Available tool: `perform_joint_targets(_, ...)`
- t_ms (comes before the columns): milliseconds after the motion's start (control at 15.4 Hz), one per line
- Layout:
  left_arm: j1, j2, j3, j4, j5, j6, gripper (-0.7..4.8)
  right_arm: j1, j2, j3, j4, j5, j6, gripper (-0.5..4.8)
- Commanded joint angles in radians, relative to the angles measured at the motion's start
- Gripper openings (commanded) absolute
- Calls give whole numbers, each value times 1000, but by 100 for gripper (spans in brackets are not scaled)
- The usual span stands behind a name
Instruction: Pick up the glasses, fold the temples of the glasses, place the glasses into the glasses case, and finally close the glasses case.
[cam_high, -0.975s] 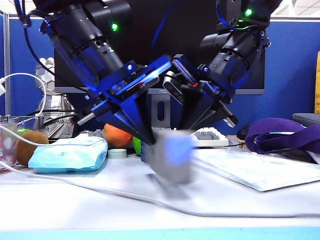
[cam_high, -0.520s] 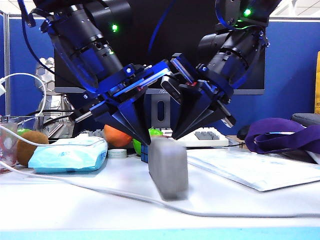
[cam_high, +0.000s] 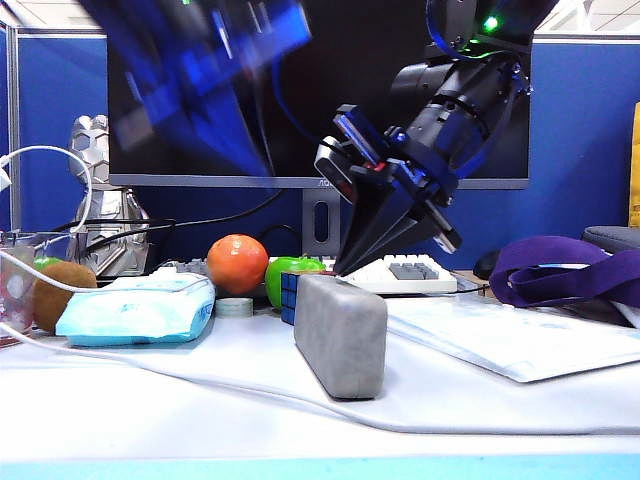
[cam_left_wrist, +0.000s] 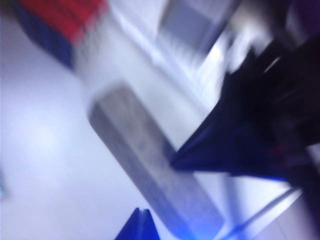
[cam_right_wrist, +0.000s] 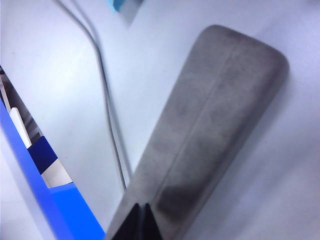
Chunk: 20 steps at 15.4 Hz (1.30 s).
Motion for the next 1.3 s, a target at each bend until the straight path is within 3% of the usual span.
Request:
perform_joint_targets(65,-1,-145,6,8,-92,8,-6,5,-3,2,17,-5,0,-5)
perform_joint_targets(455,-1,-337,6,10,-106,14,-6,79,45,2,26,14,0,-5)
perform_joint_targets(780,-1,-367,6,-3,-140,14,-6,154,52,3,127,18,4,-5)
perform_joint_targets(1170,-1,-405,6,2,-174,15,-5,154,-42,3,232,58,23,-5)
perform_joint_targets(1300,-1,-410,6,0,-173,14,-5,162,-45,3,166,-29,34,-5)
